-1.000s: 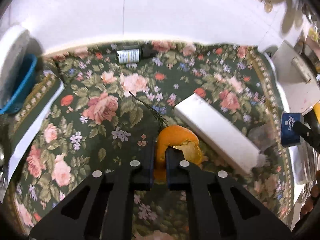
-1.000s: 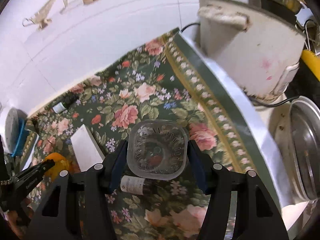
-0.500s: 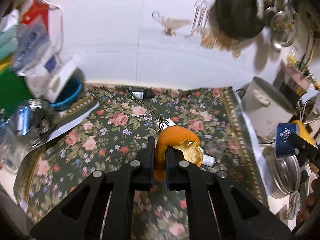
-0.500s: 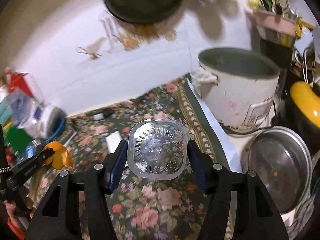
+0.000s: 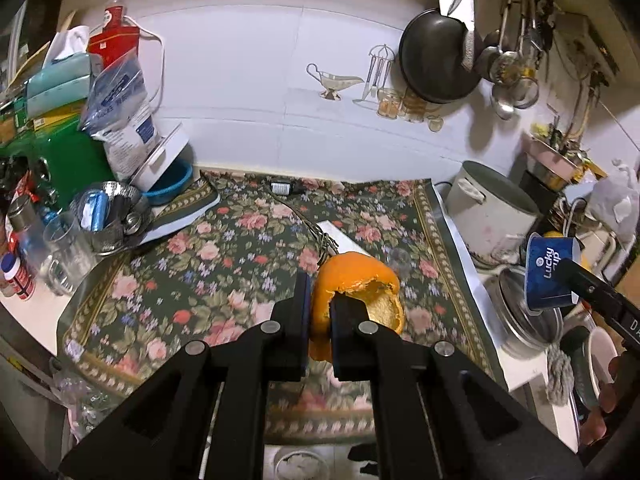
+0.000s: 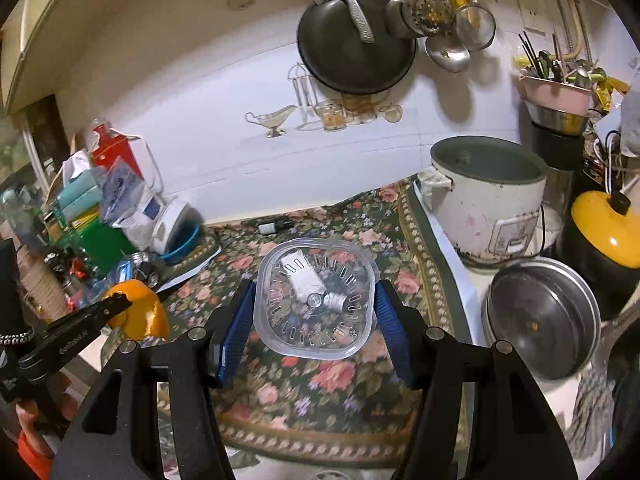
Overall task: Collect trash
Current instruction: 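Carry the orange peel and plastic cup down over the white bucket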
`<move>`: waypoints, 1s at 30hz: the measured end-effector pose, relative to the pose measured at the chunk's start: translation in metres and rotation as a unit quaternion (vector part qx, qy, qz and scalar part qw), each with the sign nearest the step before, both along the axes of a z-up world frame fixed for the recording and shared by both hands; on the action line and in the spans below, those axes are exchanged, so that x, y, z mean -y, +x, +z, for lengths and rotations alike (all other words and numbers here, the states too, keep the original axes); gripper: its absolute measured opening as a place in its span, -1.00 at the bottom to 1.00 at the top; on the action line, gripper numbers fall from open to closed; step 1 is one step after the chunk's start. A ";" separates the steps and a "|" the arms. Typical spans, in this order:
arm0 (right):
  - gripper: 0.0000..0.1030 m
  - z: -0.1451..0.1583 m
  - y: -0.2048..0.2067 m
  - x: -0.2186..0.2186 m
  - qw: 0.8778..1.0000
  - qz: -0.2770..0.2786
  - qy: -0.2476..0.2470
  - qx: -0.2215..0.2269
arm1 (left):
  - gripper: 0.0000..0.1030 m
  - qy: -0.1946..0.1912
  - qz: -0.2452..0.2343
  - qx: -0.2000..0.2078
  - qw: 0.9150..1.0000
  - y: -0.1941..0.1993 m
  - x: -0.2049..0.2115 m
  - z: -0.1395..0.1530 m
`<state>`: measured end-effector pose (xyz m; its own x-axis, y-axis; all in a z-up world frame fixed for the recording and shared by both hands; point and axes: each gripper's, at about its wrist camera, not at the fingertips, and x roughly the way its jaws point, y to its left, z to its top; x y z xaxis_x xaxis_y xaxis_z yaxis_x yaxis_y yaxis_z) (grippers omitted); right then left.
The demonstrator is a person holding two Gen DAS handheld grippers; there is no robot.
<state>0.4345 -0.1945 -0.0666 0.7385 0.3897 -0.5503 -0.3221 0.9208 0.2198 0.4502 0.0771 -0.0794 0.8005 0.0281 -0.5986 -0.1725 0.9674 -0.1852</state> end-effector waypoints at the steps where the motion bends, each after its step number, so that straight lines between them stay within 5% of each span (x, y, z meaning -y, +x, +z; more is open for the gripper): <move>1: 0.10 -0.001 -0.009 -0.003 1.000 -0.004 -0.001 -0.001 | -0.86 0.000 -0.005 0.000 1.000 -0.008 -0.002 -0.001; 19: 0.10 -0.045 -0.163 -0.055 0.995 -0.082 0.011 -0.048 | -0.86 0.004 -0.090 -0.048 0.995 -0.164 -0.040 -0.046; 30: 0.10 -0.115 -0.185 -0.052 0.990 -0.066 -0.031 -0.122 | -0.86 -0.020 -0.104 -0.134 0.985 -0.192 -0.013 -0.137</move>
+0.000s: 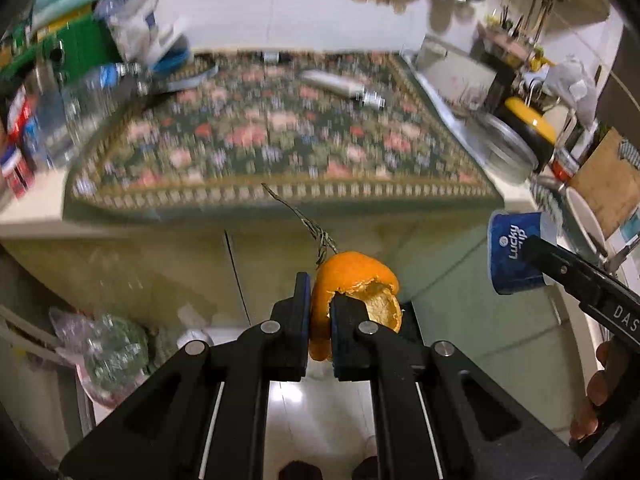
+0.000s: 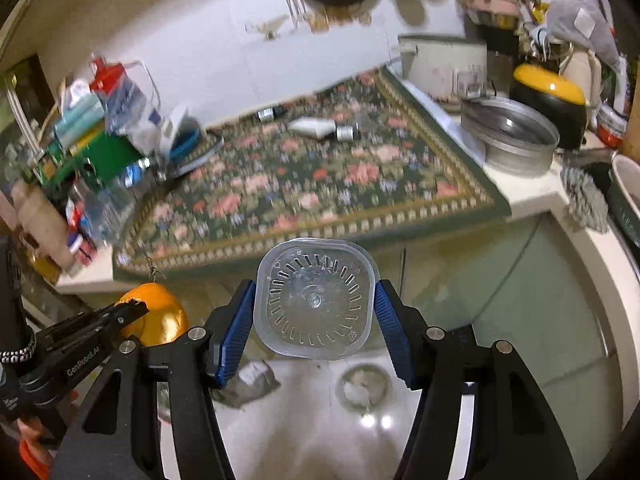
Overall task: Collect trash
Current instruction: 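Carry the orange peel and plastic cup down over the white bucket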
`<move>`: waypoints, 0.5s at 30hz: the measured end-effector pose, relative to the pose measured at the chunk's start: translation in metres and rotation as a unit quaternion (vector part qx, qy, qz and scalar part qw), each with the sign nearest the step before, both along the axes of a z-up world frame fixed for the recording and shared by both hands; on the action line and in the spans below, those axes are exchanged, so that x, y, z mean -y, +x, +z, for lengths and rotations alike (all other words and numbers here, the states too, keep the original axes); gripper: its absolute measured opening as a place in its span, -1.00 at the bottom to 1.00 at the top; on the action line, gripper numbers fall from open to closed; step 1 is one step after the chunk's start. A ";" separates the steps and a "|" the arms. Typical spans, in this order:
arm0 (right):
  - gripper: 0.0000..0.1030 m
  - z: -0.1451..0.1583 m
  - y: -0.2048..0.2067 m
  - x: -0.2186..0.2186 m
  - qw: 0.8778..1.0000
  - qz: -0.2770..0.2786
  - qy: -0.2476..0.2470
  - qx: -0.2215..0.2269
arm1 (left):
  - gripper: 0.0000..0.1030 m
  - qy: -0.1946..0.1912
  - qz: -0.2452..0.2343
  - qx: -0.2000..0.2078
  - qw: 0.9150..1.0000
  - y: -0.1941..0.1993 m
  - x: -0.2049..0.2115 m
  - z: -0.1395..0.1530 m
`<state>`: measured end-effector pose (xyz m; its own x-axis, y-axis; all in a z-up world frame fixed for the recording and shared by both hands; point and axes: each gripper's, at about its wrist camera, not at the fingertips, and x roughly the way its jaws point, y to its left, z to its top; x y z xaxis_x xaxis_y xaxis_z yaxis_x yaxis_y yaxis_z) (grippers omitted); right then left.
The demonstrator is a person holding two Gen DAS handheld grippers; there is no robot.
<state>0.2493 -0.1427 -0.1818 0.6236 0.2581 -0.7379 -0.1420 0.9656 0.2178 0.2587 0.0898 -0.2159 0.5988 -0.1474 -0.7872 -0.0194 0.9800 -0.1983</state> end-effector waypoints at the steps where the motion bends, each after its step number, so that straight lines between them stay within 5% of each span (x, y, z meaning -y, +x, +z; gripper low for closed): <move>1: 0.10 -0.009 -0.001 0.001 1.000 0.004 -0.003 -0.007 | -0.86 0.000 0.001 -0.008 1.000 0.000 0.004 -0.010; 8: 0.10 -0.093 0.009 0.019 0.997 0.044 -0.022 -0.057 | -0.86 -0.012 0.015 -0.076 0.997 0.004 0.041 -0.119; 15: 0.10 -0.199 0.025 0.037 0.991 0.072 -0.040 -0.105 | -0.86 -0.033 0.025 -0.152 0.987 0.016 0.071 -0.259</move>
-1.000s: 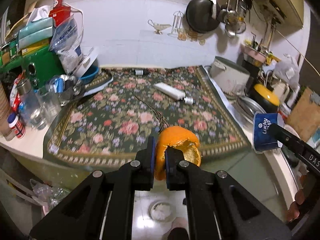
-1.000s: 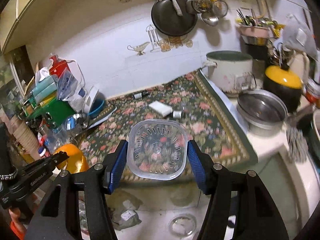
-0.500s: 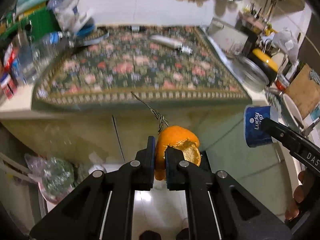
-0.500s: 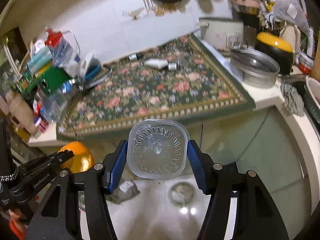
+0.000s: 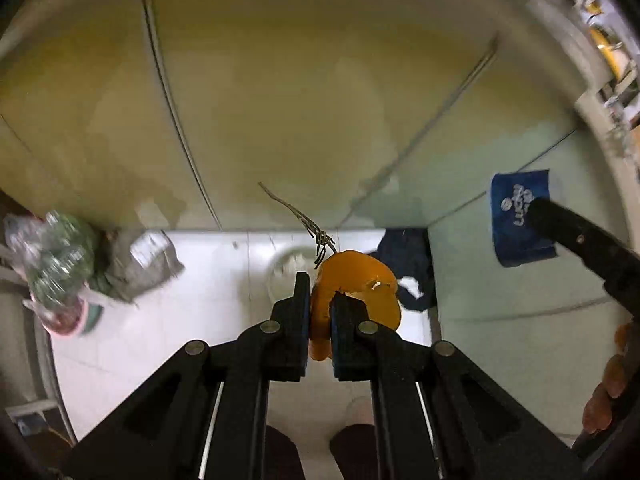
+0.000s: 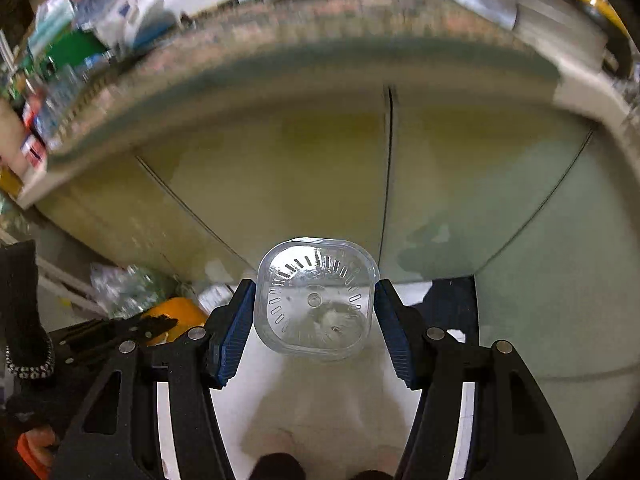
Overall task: Collect trash
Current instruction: 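Carry the orange peel and plastic cup down over the white bucket, then open the left gripper over the bucket while the right releases the cup, then raise both tools back toward the white box and glass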
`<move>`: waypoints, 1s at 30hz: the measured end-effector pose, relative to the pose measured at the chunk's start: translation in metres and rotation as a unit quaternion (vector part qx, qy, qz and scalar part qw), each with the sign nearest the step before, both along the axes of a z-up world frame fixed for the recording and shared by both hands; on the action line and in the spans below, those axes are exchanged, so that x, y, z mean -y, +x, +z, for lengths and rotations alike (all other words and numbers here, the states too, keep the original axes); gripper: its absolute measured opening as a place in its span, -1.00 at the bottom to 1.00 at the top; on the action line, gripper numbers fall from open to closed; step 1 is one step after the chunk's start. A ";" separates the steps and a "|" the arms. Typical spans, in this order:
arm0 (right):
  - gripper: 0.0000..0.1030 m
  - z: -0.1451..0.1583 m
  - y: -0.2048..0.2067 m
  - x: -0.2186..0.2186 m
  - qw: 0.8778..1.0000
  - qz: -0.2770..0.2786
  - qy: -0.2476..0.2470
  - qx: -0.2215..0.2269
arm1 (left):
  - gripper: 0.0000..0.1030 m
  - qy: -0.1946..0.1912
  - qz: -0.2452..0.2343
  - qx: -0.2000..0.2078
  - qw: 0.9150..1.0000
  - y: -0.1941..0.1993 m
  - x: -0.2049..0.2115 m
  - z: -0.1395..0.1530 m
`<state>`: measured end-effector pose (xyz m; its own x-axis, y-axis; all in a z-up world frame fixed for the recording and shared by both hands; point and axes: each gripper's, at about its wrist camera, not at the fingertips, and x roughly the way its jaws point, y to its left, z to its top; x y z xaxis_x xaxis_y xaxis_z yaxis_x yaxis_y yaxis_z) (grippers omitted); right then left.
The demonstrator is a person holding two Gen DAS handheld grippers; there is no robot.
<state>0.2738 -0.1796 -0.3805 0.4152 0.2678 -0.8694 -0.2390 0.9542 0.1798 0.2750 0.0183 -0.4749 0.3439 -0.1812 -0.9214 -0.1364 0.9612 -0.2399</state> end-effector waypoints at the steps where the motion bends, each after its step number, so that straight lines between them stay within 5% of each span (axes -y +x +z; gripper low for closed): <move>1: 0.10 -0.016 0.002 0.002 1.000 0.002 -0.004 -0.004 | -0.86 -0.005 -0.001 -0.008 1.000 0.003 0.002 -0.016; 6: 0.10 -0.088 0.013 0.011 1.000 0.004 -0.005 -0.028 | -0.86 -0.013 -0.011 -0.043 0.999 0.019 0.013 -0.102; 12: 0.10 -0.139 0.020 0.005 0.999 0.010 0.012 -0.037 | -0.86 -0.005 -0.029 -0.047 0.998 0.042 0.024 -0.163; 16: 0.10 -0.153 0.028 0.000 0.999 0.017 0.022 -0.025 | -0.81 -0.001 -0.038 -0.037 0.999 0.051 0.023 -0.180; 20: 0.10 -0.159 0.032 -0.006 0.999 0.019 0.032 -0.020 | -0.24 0.002 -0.040 -0.040 0.998 0.054 0.020 -0.193; 22: 0.10 -0.166 0.036 -0.007 0.999 0.020 0.036 -0.023 | -0.13 0.005 -0.039 -0.039 0.998 0.054 0.017 -0.195; 30: 0.11 -0.182 0.042 -0.023 0.996 0.029 0.046 -0.065 | -0.12 0.036 -0.018 -0.041 0.998 0.043 -0.009 -0.182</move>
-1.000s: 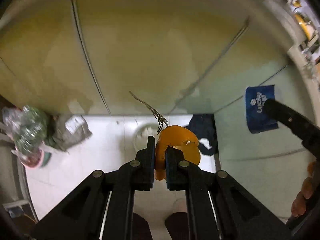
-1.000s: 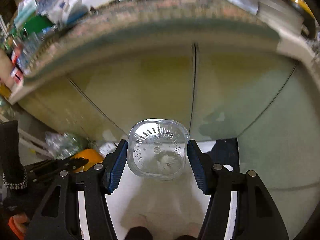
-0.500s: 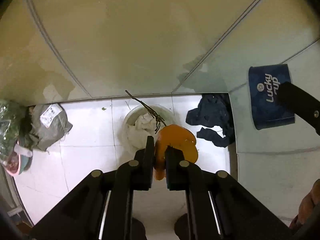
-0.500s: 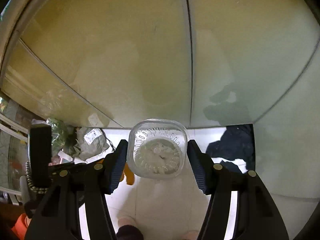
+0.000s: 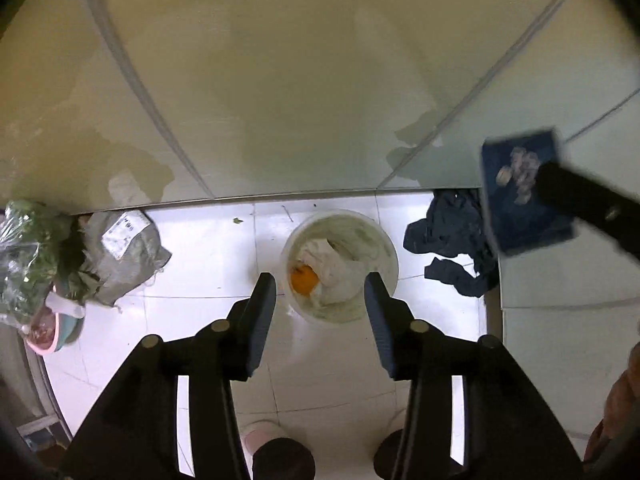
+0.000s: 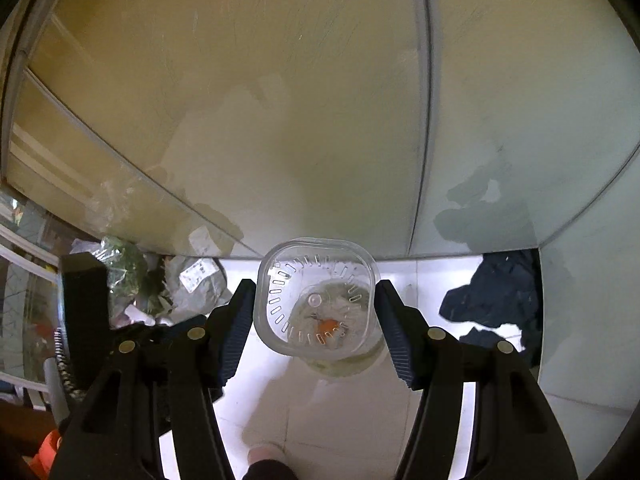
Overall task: Collect trash
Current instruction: 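Raise both tools back toward the white box and glass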
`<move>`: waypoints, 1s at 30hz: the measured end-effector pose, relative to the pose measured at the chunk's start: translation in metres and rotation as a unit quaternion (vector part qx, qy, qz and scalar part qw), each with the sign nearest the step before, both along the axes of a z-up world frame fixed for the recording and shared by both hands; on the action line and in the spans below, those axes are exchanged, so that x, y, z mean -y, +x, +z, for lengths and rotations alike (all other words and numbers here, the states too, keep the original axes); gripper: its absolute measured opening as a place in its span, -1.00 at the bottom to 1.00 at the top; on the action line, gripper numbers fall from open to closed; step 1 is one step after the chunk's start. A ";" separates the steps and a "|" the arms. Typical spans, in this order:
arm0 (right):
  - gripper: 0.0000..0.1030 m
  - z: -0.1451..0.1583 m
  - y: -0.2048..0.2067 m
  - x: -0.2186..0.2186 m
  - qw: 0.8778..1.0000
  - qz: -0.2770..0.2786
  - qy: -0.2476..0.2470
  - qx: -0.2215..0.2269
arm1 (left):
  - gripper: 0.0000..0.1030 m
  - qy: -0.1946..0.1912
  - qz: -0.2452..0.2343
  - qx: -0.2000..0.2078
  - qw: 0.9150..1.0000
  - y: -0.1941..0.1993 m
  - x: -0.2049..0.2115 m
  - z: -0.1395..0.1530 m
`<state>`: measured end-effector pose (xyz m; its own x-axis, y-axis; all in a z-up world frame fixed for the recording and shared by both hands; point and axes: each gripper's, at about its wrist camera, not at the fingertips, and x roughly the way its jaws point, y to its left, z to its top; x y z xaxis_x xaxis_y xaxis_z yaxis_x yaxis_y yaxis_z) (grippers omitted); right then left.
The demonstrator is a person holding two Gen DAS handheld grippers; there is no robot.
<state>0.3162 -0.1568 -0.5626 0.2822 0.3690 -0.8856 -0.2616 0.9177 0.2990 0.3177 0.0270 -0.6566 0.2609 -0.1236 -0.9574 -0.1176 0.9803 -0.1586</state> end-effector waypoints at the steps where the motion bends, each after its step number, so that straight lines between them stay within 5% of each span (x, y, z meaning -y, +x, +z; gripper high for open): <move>1: 0.13 -0.002 0.000 -0.003 1.000 0.003 0.000 -0.011 | -0.12 0.000 0.005 0.003 1.000 -0.002 -0.004 0.007; 7: 0.26 0.014 -0.007 -0.008 0.999 0.012 -0.015 -0.031 | -0.12 0.000 0.017 0.025 1.000 -0.011 -0.015 0.058; 13: 0.26 0.063 -0.014 -0.006 0.999 0.012 -0.033 -0.012 | -0.12 -0.002 0.018 0.047 0.999 -0.019 -0.015 0.123; 21: 0.26 0.159 -0.031 0.000 0.998 0.005 -0.052 0.018 | -0.12 0.001 0.009 0.093 0.996 -0.034 -0.012 0.241; 30: 0.26 0.310 -0.060 -0.015 0.994 -0.014 -0.048 0.101 | 0.00 0.003 0.001 0.184 0.983 -0.064 -0.035 0.403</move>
